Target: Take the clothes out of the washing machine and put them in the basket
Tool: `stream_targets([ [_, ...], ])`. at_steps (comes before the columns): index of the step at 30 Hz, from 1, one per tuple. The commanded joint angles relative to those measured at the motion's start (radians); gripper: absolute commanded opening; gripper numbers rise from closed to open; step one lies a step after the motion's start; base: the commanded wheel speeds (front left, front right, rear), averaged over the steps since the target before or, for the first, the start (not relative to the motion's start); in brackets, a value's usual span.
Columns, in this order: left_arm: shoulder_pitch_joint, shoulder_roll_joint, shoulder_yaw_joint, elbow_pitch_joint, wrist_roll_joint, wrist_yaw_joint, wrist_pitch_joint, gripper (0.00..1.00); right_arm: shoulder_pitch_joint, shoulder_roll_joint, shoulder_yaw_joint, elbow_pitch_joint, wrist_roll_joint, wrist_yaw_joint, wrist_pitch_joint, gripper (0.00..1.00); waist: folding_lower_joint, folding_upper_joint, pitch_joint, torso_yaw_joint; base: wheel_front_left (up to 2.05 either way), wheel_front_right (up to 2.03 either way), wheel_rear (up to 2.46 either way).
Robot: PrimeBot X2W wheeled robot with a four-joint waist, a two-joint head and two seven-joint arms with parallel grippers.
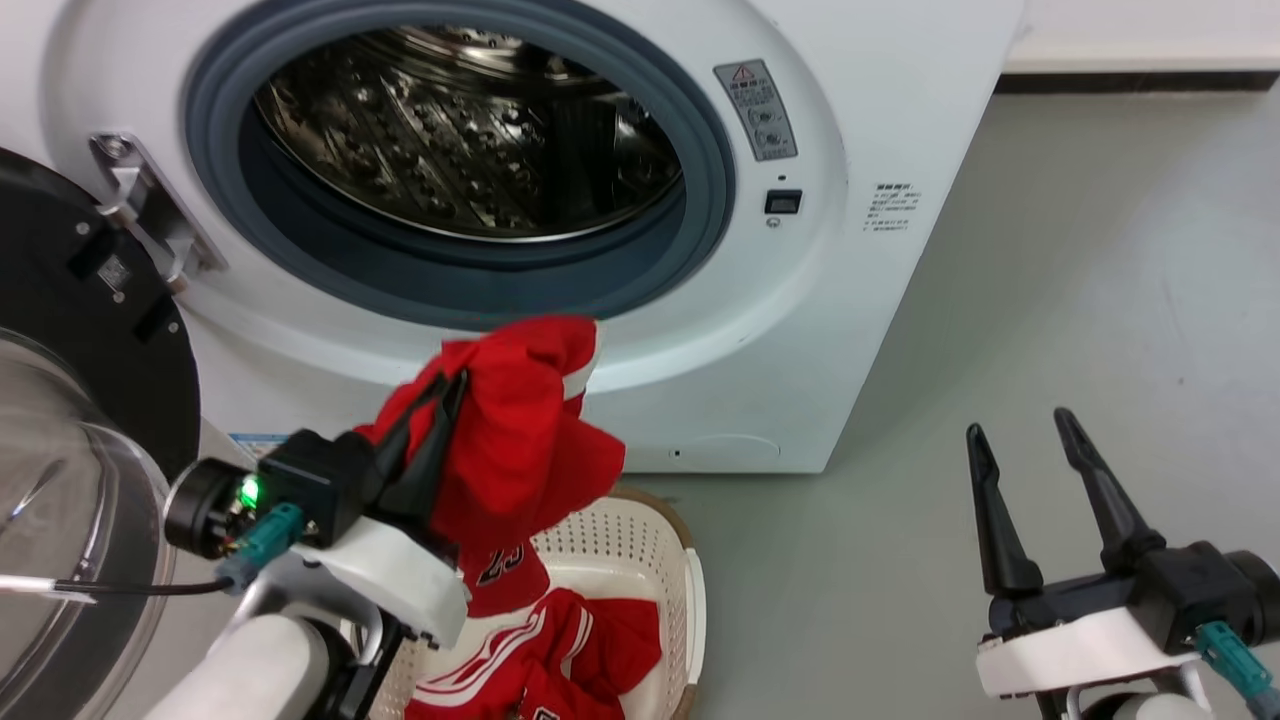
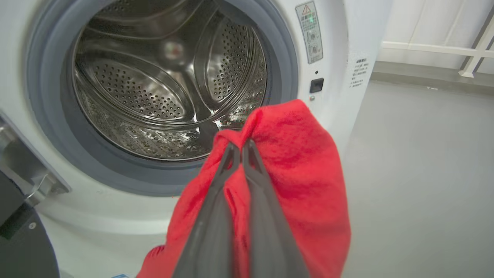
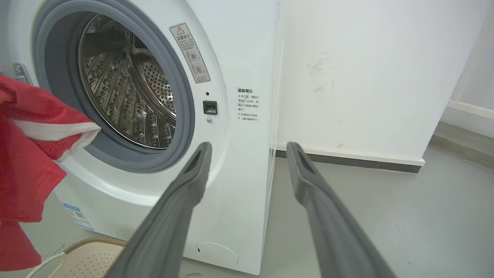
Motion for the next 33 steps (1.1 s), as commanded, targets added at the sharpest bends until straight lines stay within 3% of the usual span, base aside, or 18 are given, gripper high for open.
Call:
stream_targets([
  [1, 0.015, -0.001, -0.008, 0.021, 0.000, -0.007, -0.006, 0.00, -0.023, 0.001, -0.001, -0.006, -0.006, -0.001, -0.002, 1.00, 0.0000, -0.0001, 0.033, -0.004, 0.00, 0.00, 0.00],
  [12, -0.034, -0.074, -0.068, 0.278, 0.012, -0.059, -0.049, 0.00, -0.130, 0.001, -0.004, -0.037, -0.016, -0.001, -0.002, 1.00, 0.0000, -0.0001, 0.231, -0.049, 0.00, 0.00, 0.00],
  [25, -0.265, -0.198, -0.112, 0.813, 0.023, -0.198, -0.114, 0.00, -0.267, 0.002, -0.017, -0.077, 0.015, -0.001, -0.002, 1.00, 0.0000, -0.0001, 0.500, -0.114, 0.00, 0.00, 0.00],
  [33, -0.421, -0.283, -0.142, 1.126, 0.040, -0.249, -0.112, 0.00, -0.310, 0.002, -0.028, -0.094, 0.024, -0.001, -0.002, 1.00, 0.0000, -0.0001, 0.604, -0.129, 0.00, 0.00, 0.00],
])
